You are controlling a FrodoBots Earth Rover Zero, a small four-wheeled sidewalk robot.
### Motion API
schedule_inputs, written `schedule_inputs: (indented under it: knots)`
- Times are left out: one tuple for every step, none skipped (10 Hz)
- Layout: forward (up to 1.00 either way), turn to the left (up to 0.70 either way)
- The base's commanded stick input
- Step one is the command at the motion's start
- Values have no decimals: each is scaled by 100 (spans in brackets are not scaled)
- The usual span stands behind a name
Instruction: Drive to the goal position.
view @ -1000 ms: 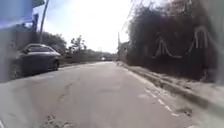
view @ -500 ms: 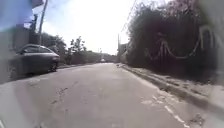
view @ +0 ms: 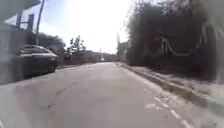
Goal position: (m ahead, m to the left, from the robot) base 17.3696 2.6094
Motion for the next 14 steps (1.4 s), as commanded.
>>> schedule_inputs:
  knots:
    - [50, 0]
    - [50, 0]
    - [50, 0]
    - [50, 0]
    - [50, 0]
    - [50, 0]
    - [50, 0]
    - [50, 0]
    - [50, 0]
    - [50, 0]
    - [50, 0]
    - [50, 0]
    - [50, 0]
    - [50, 0]
